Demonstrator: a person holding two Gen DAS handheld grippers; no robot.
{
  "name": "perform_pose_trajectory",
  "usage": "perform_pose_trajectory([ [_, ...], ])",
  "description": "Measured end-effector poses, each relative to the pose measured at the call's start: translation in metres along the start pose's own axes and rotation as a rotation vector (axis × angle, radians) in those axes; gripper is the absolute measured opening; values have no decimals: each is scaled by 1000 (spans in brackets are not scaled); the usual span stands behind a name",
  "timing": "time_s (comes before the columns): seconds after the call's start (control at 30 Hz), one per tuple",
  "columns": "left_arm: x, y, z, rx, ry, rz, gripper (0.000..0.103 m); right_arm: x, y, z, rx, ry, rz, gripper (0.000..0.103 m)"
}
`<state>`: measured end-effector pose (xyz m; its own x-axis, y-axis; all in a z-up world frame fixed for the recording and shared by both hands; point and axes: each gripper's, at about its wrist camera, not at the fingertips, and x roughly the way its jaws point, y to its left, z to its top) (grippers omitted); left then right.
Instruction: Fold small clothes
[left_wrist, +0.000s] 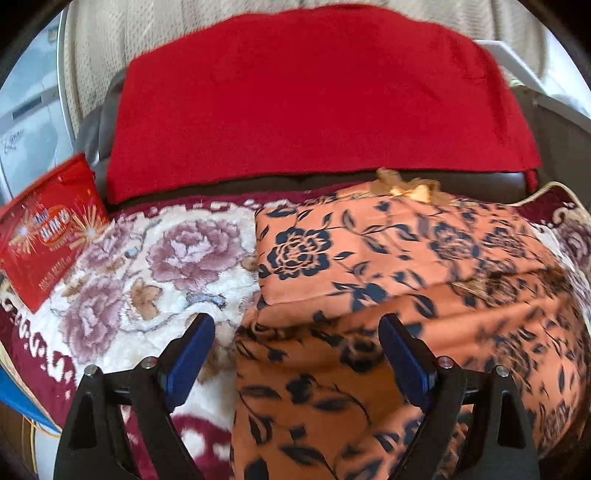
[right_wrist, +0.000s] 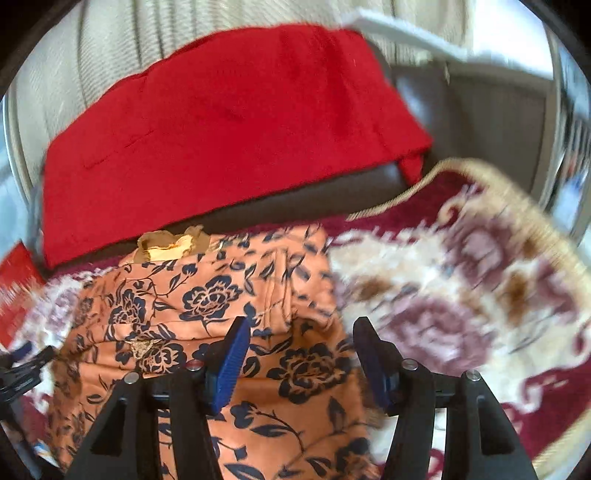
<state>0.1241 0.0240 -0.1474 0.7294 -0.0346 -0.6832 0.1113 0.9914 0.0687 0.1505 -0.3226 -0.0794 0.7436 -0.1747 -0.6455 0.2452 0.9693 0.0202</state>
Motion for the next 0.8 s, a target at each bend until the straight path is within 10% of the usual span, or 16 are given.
perform_pose_trajectory([
  [0.33, -53, 1, -31, 59, -42, 22, 91, -84, 41, 9, -135, -122, -141, 64],
  [0.8, -108, 29, -56, 36, -52, 73, 91, -174, 90, -6, -234, -264, -78, 67],
])
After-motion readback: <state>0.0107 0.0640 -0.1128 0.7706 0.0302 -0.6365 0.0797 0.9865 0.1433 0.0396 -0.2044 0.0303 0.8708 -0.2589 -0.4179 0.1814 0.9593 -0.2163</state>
